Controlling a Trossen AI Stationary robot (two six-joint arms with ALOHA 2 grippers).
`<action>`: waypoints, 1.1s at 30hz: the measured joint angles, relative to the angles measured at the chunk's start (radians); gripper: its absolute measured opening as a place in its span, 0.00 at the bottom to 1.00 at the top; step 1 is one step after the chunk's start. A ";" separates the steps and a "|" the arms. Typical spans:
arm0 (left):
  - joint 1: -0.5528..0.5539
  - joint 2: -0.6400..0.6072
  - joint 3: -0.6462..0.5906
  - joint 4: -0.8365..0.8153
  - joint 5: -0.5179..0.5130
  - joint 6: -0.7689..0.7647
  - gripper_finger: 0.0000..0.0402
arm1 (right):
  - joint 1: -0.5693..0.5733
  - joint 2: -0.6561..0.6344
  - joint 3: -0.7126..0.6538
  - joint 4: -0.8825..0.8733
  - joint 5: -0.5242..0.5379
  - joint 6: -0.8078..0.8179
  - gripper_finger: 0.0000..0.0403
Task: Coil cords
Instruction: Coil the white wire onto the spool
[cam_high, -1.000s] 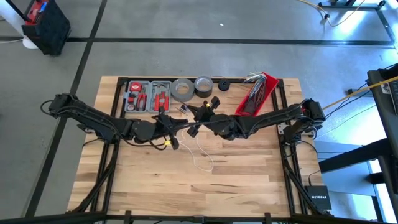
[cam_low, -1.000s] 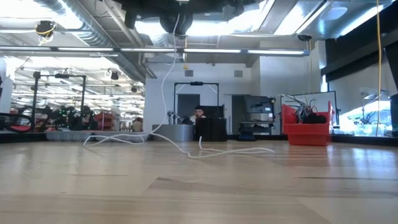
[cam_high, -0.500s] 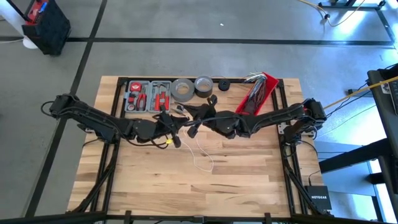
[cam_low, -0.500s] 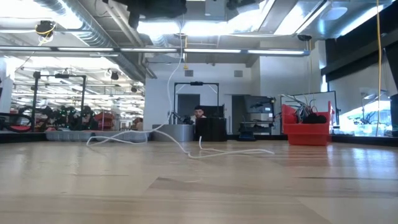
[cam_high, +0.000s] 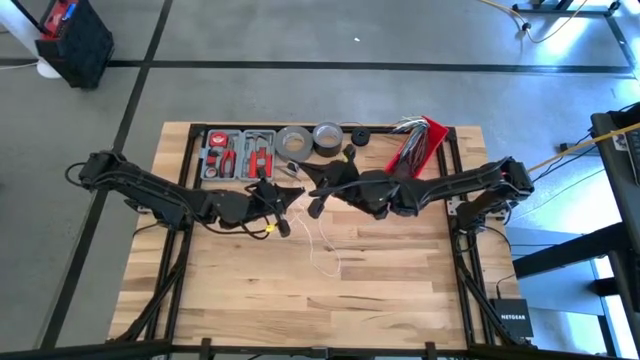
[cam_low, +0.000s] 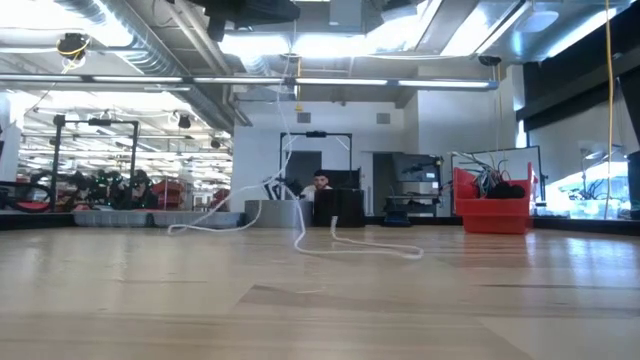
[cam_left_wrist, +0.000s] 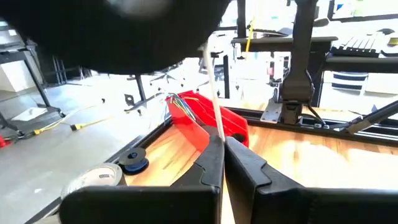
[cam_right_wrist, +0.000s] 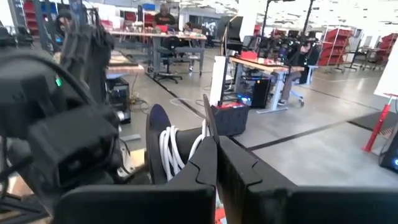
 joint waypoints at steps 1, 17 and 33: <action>0.000 0.000 -0.001 -0.001 0.000 0.000 0.00 | 0.004 -0.006 0.000 0.000 0.000 0.000 0.01; 0.000 0.002 -0.001 0.000 0.000 0.005 0.00 | 0.003 -0.144 0.001 0.003 -0.092 -0.021 0.01; -0.005 -0.109 -0.008 -0.296 -0.136 0.021 0.00 | 0.003 -0.157 0.009 -0.392 -0.289 0.086 0.01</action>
